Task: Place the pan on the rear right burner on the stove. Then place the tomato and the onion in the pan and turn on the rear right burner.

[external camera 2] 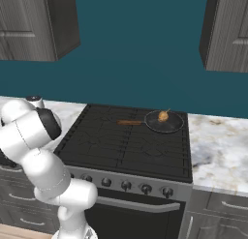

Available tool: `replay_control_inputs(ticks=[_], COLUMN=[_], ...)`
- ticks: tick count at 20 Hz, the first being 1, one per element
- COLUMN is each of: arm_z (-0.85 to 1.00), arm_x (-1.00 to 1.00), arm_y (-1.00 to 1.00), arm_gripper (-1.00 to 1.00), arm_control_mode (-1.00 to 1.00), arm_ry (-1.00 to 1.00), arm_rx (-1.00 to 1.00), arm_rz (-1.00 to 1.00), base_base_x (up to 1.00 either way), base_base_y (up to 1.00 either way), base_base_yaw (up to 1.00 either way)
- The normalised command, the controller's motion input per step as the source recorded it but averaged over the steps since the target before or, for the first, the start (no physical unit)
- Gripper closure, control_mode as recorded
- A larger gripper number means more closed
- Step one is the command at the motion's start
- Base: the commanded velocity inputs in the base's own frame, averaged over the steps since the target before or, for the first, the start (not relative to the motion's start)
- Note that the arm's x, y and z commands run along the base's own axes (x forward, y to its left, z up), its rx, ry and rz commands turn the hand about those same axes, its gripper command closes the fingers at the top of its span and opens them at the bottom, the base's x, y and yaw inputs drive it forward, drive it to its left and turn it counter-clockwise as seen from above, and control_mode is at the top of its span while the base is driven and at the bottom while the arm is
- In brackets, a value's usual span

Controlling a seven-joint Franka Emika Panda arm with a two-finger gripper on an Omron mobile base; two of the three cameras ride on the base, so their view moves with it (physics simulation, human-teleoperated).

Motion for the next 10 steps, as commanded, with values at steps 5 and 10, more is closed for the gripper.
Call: replay_control_inputs(ticks=[5,10], arm_z=[-0.18,-0.19], arm_x=[0.26,0.30], arm_y=[0.09,0.11], arm_gripper=[-1.00,-1.00], arm_control_mode=[-1.00,-1.00], arm_ry=[0.00,0.00], arm_rx=[0.00,0.00], arm_rz=[0.00,0.00], base_base_x=[0.00,0.00], base_base_y=[0.00,0.00], base_base_yaw=[0.00,0.00])
